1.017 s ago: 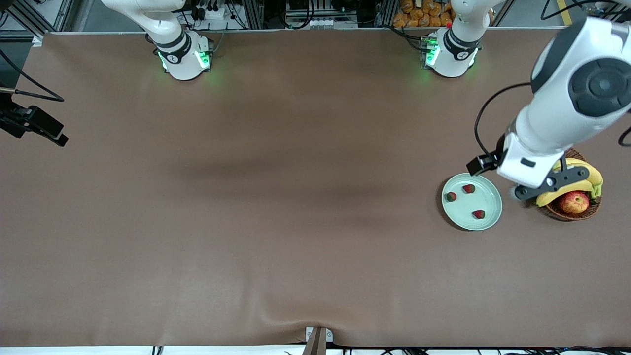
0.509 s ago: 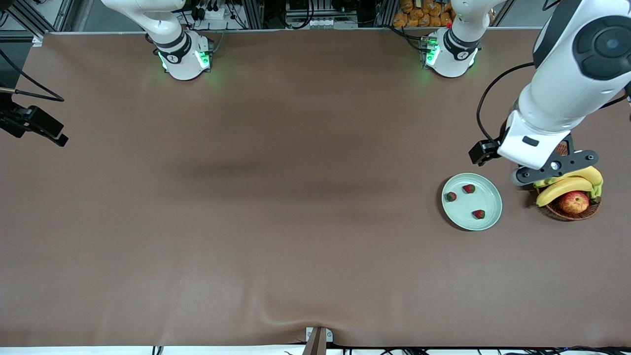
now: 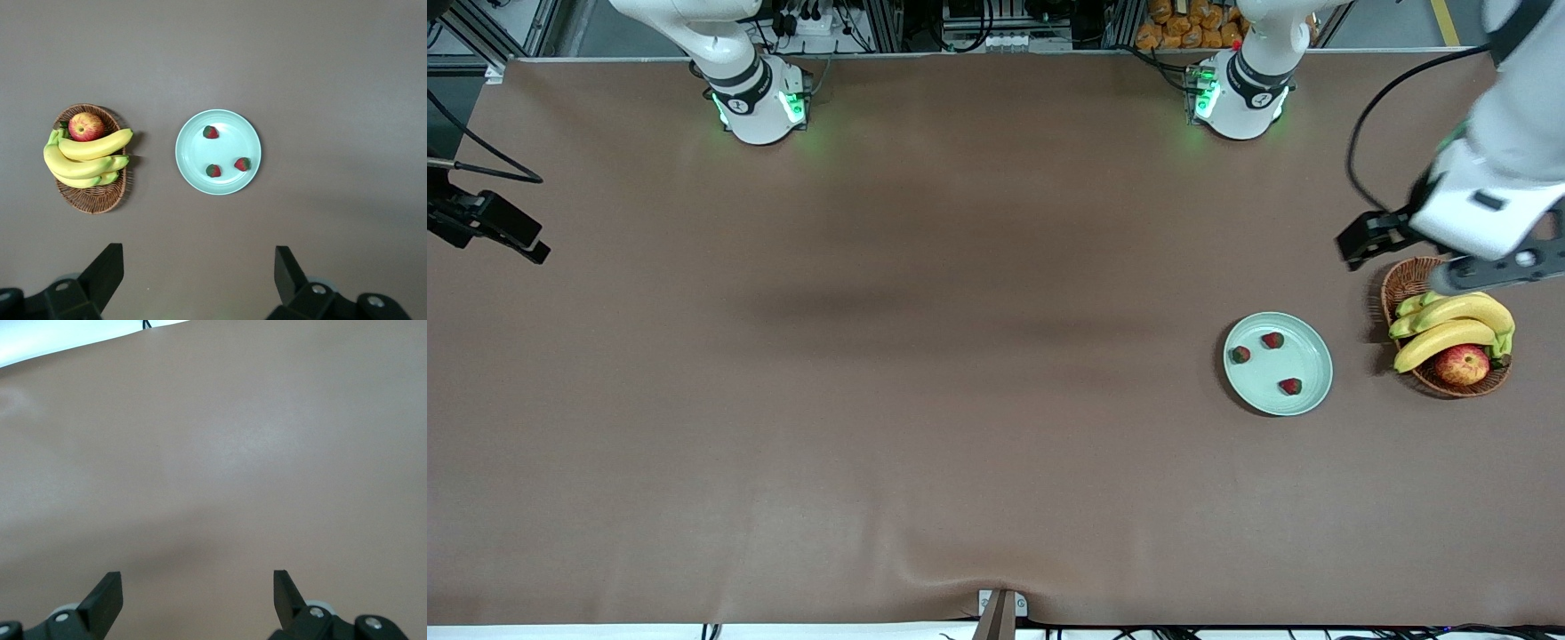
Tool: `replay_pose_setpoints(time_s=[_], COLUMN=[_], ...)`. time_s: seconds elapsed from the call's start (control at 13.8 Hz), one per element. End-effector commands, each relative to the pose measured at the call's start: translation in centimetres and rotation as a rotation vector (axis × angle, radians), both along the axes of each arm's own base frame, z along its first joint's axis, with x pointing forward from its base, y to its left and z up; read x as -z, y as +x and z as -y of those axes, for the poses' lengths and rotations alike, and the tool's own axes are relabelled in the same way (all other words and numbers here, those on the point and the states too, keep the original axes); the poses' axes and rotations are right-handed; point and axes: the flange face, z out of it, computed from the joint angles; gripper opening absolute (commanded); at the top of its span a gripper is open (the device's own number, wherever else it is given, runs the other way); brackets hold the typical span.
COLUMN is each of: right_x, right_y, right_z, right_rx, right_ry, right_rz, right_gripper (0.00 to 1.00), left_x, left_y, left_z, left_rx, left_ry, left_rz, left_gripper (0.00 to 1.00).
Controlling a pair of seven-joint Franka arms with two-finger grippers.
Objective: Collect all strawberries into plate
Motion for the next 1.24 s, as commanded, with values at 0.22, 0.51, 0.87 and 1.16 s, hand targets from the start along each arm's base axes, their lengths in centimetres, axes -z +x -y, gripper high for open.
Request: replay_pose_setpoints(time_s=[0.22, 0.51, 0.87, 1.16], right_x=[-0.1, -0.1, -0.2, -0.2], right_y=[-0.3, -0.3, -0.3, -0.3], right_z=[0.4, 0.3, 0.4, 0.3], right_rx=[0.003, 0.003, 0.004, 0.003], right_ry=[-0.003, -0.003, -0.001, -0.001], right_rz=[-0.016, -0.015, -0.013, -0.013], right_gripper=[1.0, 1.0, 1.0, 1.0], left_x=[-3.1, -1.9, -0.2, -0.5], left_y=[-3.4, -5.4, -8.7, -10.5], left_z=[-7.6, -9.3, -7.9, -7.2], left_rx=[-0.059, -0.079, -0.055, -0.036], left_ry=[-0.132, -0.156, -0.154, -0.147], left_rz=[0.015, -0.017, -0.022, 0.011], left_gripper=[1.0, 1.0, 1.0, 1.0])
